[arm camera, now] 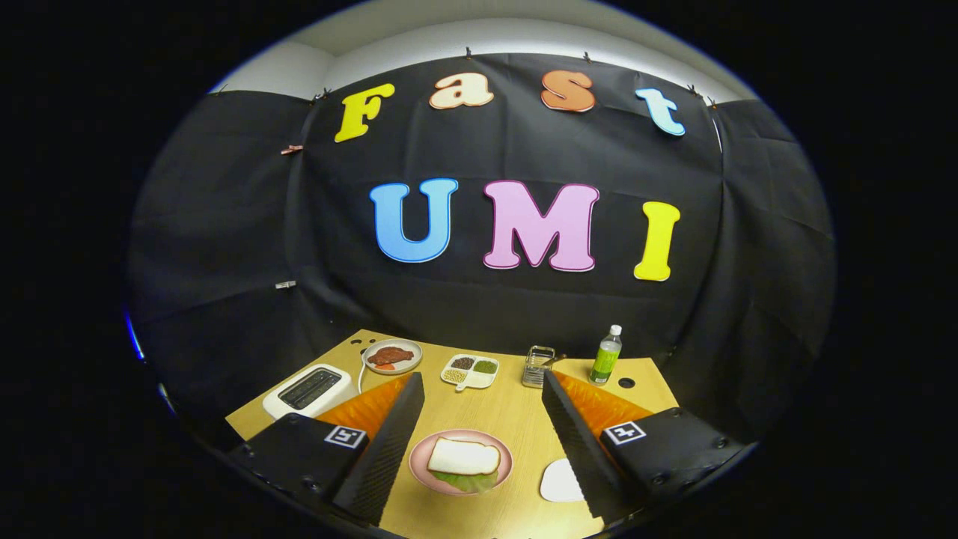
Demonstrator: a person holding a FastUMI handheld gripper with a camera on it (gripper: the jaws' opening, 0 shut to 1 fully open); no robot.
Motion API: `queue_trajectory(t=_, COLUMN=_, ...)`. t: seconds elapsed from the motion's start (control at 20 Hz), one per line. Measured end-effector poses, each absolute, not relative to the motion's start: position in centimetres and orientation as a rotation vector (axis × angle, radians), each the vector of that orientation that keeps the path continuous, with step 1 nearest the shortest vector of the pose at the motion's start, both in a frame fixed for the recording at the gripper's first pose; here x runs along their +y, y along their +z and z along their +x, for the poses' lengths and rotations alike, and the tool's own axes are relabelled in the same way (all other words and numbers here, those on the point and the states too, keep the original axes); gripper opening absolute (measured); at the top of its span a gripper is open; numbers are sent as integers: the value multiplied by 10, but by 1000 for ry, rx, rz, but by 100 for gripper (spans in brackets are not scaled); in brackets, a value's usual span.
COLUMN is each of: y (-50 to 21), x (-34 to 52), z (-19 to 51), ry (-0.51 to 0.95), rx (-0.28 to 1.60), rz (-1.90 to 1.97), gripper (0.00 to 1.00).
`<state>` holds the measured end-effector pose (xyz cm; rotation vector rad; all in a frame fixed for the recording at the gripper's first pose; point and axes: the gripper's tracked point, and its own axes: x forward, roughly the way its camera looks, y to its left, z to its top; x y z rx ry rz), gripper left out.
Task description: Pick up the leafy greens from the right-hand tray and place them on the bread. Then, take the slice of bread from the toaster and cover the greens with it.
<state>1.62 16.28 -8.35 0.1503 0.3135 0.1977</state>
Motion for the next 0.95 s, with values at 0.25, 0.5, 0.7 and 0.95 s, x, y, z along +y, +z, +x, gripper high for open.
queue_trajectory(t=0.25, y=-75, x=153, z=2, ry=237, rx=300, rz=210, gripper=99)
queue_trajectory(t=0.5, y=-61, x=133, z=-12, ry=257, rx=266, rz=202, gripper=99)
queue_trajectory(t=0.7, y=-57, x=127, z=-21, ry=289, rx=266, rz=203, gripper=99)
queue_trajectory(t=0.95, y=-61, x=116, z=-23, ry=304, rx=263, rz=180, gripper=99)
